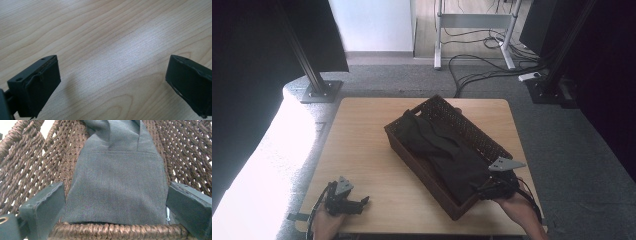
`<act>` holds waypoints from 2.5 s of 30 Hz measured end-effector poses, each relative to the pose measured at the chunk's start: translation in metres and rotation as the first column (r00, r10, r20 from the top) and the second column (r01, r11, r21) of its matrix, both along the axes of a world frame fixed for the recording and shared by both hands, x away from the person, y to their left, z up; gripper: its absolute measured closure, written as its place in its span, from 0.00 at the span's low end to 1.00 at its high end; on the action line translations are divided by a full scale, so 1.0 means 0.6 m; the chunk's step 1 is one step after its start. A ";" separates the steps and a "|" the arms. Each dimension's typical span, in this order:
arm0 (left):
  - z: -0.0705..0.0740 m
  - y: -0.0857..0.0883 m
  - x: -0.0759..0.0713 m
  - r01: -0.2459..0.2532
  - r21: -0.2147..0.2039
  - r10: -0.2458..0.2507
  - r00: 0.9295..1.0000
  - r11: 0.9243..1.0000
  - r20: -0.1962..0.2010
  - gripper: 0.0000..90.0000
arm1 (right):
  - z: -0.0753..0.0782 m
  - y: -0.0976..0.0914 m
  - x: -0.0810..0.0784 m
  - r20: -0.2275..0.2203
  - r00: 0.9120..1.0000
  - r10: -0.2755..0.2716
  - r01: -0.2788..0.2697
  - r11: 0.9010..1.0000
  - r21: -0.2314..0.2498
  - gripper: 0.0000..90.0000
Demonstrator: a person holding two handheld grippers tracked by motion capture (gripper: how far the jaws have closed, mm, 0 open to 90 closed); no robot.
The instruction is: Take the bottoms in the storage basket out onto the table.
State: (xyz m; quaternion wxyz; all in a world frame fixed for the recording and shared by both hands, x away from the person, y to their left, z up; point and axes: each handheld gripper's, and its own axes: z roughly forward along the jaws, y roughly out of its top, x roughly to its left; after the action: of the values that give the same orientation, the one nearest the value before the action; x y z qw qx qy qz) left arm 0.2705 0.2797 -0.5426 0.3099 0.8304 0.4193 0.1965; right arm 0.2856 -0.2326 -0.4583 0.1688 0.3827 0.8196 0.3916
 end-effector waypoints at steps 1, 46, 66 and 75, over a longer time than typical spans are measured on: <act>0.000 0.000 0.000 0.000 0.000 0.000 1.000 1.000 0.000 0.00 | 0.000 -0.003 -0.003 0.000 1.000 -0.001 0.001 1.000 0.001 0.02; -0.001 -0.001 0.001 0.004 -0.002 -0.004 1.000 1.000 0.000 0.00 | 0.008 -0.068 -0.095 -0.040 0.998 -0.047 0.047 0.999 -0.006 0.13; 0.001 0.000 0.000 0.003 -0.009 -0.003 1.000 1.000 0.002 0.00 | 0.055 -0.022 0.008 0.009 1.000 -0.007 0.007 0.998 -0.055 0.00; 0.003 0.002 -0.001 0.002 -0.010 -0.002 1.000 1.000 0.011 0.00 | 0.052 0.014 0.071 0.003 0.999 0.034 -0.033 0.997 -0.076 0.00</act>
State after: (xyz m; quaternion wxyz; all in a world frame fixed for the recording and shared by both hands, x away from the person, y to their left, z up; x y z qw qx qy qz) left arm 0.2699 0.2808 -0.5411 0.3165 0.8281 0.4179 0.1986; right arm 0.3285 -0.2243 -0.4270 0.1782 0.3613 0.8399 0.3636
